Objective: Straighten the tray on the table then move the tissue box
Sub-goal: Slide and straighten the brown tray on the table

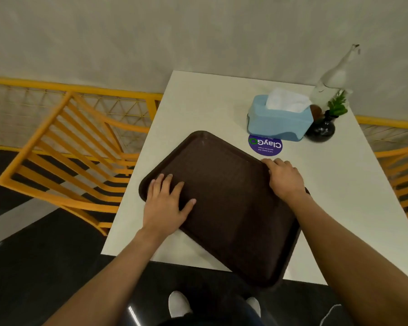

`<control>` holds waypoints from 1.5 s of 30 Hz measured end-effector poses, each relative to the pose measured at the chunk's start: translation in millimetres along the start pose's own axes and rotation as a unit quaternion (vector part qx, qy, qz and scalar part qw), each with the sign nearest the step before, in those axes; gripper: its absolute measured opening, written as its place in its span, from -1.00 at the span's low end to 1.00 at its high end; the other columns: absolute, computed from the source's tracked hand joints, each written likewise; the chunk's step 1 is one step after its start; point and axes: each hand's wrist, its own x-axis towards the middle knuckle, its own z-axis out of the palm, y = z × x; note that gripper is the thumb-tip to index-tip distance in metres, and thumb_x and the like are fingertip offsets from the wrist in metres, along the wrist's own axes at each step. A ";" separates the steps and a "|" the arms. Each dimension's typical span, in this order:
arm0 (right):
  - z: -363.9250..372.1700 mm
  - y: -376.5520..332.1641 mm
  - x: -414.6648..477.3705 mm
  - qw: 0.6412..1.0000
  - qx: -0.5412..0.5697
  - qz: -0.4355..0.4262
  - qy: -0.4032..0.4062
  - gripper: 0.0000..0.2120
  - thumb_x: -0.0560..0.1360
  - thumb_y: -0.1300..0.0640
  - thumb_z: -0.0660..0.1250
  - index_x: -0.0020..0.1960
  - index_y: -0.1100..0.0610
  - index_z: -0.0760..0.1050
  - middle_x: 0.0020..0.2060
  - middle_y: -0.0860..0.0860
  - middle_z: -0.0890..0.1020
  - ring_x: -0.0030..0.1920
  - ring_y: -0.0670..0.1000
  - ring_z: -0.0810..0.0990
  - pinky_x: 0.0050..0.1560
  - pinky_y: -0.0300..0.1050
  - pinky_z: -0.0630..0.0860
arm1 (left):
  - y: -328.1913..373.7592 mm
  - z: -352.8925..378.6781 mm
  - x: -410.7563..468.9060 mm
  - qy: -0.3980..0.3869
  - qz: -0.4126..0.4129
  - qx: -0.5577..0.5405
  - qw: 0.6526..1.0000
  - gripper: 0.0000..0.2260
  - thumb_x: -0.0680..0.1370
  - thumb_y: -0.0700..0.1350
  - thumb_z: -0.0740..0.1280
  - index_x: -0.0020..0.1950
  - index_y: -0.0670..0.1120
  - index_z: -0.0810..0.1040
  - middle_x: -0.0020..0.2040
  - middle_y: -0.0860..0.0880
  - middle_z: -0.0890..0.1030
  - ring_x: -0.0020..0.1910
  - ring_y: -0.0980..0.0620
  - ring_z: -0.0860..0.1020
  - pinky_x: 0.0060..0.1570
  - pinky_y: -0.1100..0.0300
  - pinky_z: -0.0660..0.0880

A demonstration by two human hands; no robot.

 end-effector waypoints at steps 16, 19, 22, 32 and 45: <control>0.9 -55.5 25.4 0.992 0.113 -0.028 -0.047 -0.53 0.67 -0.06 0.20 0.53 0.05 0.28 0.33 0.10 0.51 0.28 0.16 0.52 0.19 0.10 0.53 | -22.8 13.8 1.4 -0.011 -0.119 -0.105 0.987 -0.38 0.64 0.26 0.09 0.62 -0.02 0.19 0.67 -0.17 -0.01 0.61 -0.18 -0.30 0.53 -0.04 -0.16; 5.3 -52.7 33.4 0.991 0.123 -0.028 -0.049 -0.60 0.69 0.00 0.16 0.50 0.07 0.31 0.30 0.11 0.56 0.20 0.17 0.59 0.15 0.10 0.55 | -29.1 13.3 14.2 -0.027 -0.102 -0.078 0.991 -0.37 0.64 0.28 0.03 0.63 0.00 0.17 0.67 -0.14 0.01 0.61 -0.18 -0.32 0.50 -0.01 -0.17; 9.7 -48.5 35.8 0.991 0.122 -0.020 -0.046 -0.61 0.70 0.01 0.15 0.50 0.06 0.31 0.29 0.12 0.58 0.15 0.19 0.63 0.12 0.13 0.57 | -37.6 13.3 24.7 -0.035 -0.085 -0.077 0.993 -0.37 0.63 0.30 0.01 0.63 0.02 0.17 0.67 -0.11 0.03 0.61 -0.14 -0.33 0.48 0.04 -0.17; 12.6 -70.0 21.9 0.988 0.137 0.053 -0.056 -0.49 0.71 0.02 0.10 0.63 -0.03 0.10 0.36 0.15 0.53 0.20 0.24 0.59 0.18 0.20 0.53 | -73.5 -3.4 70.8 0.025 -0.087 -0.142 0.986 -0.51 0.69 0.07 0.16 0.57 -0.10 0.29 0.63 -0.19 0.15 0.64 -0.16 -0.01 0.59 -0.07 0.07; 20.3 -123.4 -0.1 0.978 0.145 0.148 -0.023 -0.50 0.70 0.05 0.11 0.62 0.02 0.14 0.29 0.18 0.58 0.16 0.25 0.61 0.15 0.20 0.55 | -125.6 -0.5 57.4 -0.014 -0.068 -0.230 0.971 -0.47 0.69 -0.11 0.14 0.64 -0.13 0.07 0.61 -0.14 0.24 0.62 -0.08 0.11 0.58 0.01 0.09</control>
